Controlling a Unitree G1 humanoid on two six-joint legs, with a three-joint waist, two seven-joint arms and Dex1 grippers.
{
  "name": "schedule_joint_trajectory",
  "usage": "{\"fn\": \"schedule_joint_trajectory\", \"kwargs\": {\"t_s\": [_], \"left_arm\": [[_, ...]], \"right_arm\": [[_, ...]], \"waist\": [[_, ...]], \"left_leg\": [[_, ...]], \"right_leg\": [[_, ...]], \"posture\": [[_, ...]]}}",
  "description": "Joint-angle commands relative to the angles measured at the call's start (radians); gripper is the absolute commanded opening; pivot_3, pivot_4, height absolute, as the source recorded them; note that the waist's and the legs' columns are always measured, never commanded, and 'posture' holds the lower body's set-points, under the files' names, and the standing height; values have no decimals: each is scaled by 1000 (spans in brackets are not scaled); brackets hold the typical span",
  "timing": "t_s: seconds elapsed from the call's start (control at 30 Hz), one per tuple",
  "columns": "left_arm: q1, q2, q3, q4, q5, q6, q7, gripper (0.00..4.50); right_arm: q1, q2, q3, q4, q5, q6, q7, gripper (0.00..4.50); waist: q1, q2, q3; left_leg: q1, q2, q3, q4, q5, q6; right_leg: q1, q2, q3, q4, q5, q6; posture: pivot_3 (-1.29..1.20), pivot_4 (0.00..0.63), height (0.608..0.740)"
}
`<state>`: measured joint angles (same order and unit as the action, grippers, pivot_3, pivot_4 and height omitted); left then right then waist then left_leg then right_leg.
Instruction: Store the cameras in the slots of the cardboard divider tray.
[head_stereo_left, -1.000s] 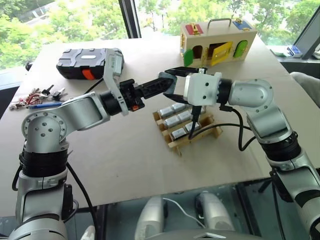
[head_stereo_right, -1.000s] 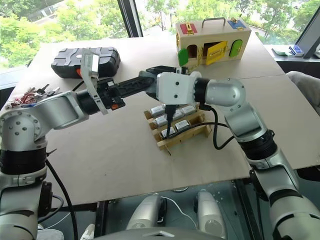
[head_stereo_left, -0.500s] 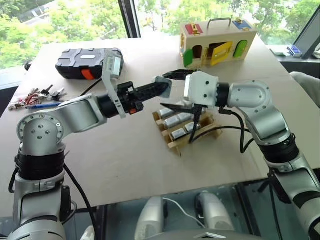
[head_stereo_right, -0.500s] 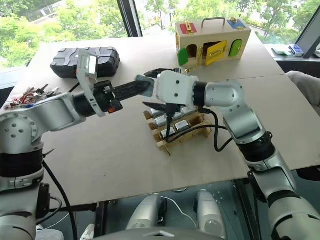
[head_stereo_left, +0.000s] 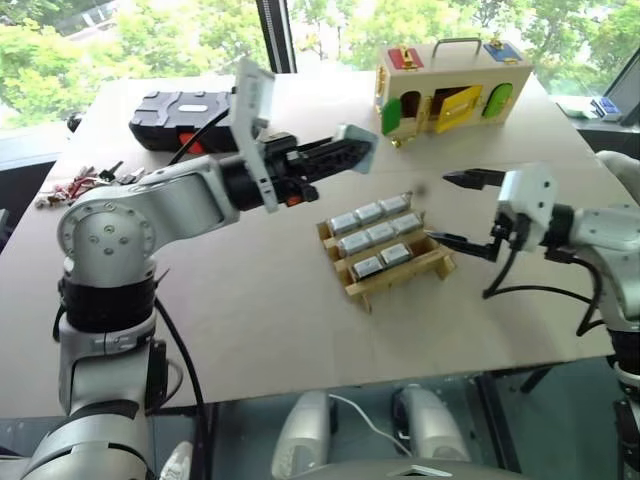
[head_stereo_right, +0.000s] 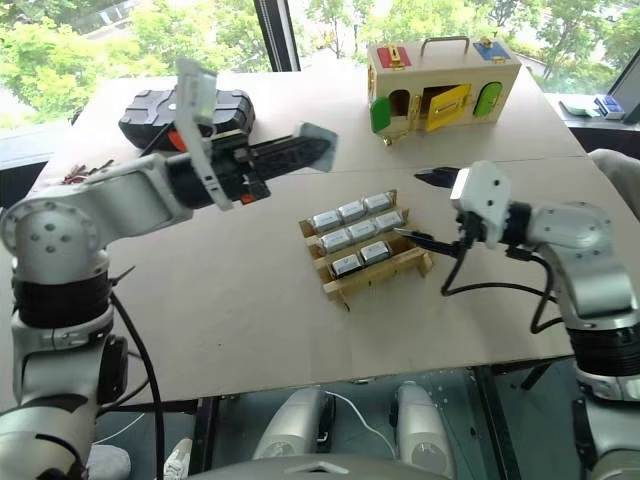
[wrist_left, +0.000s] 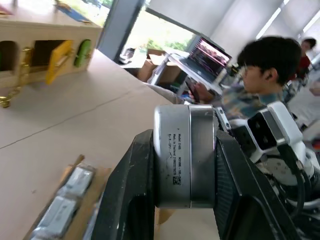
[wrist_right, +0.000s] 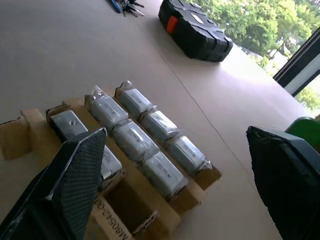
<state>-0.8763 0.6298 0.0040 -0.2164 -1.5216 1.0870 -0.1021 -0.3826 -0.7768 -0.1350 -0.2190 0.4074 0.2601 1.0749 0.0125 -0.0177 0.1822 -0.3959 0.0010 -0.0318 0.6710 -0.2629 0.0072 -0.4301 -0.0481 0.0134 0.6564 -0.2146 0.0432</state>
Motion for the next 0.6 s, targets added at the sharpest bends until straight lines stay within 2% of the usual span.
{"fn": "schedule_joint_trajectory", "kwargs": {"t_s": [0.03, 0.1, 0.17, 0.23, 0.3, 0.43, 0.6], "left_arm": [[-49, -110, -49, 104, -17, 47, 48, 850], [-77, -164, -113, 124, 103, 57, 13, 850], [-106, -195, -150, 156, 152, 93, -18, 850], [-156, -209, -198, 185, 262, 93, -38, 850], [-208, -216, -228, 245, 327, 102, -128, 850], [-288, -236, -270, 357, 461, 97, -287, 850], [-284, -281, -348, 374, 632, 67, -382, 850]], "right_arm": [[69, -51, -122, -60, 79, 30, 14, 4500], [121, -71, -162, -105, 113, 46, 17, 4500], [149, -79, -184, -145, 133, 52, 11, 4500], [165, -80, -204, -180, 157, 59, -3, 4500], [176, -79, -215, -206, 165, 56, -13, 4500], [198, -93, -225, -221, 145, 22, -9, 4500], [190, -99, -206, -181, 70, -75, -12, 4500]], "waist": [[-1, 0, 0], [-8, 0, 0], [-15, 0, 0], [-24, 0, 0], [-28, 0, 0], [-26, 0, 0], [-25, 0, 1]], "left_leg": [[0, 0, 0, 0, 0, 0], [1, 0, 0, 1, 0, 0], [0, 0, 0, 1, 0, 0], [0, 0, 0, 1, 0, 0], [1, 0, 1, 1, 0, 0], [1, 0, 1, 1, 0, 0], [0, 0, 2, 1, 0, 0]], "right_leg": [[0, 0, 0, 0, 0, 0], [0, 0, 0, 1, 0, 0], [0, 1, 2, 1, 0, 0], [0, 1, 1, 1, 0, 0], [0, 2, 2, 1, 0, 0], [0, 2, 2, 1, 0, 1], [0, 2, 2, -1, 0, 1]], "posture": [[0, 150, 740], [0, 150, 740], [0, 150, 740], [0, 150, 740], [0, 150, 740], [0, 150, 740], [0, 150, 740]]}}
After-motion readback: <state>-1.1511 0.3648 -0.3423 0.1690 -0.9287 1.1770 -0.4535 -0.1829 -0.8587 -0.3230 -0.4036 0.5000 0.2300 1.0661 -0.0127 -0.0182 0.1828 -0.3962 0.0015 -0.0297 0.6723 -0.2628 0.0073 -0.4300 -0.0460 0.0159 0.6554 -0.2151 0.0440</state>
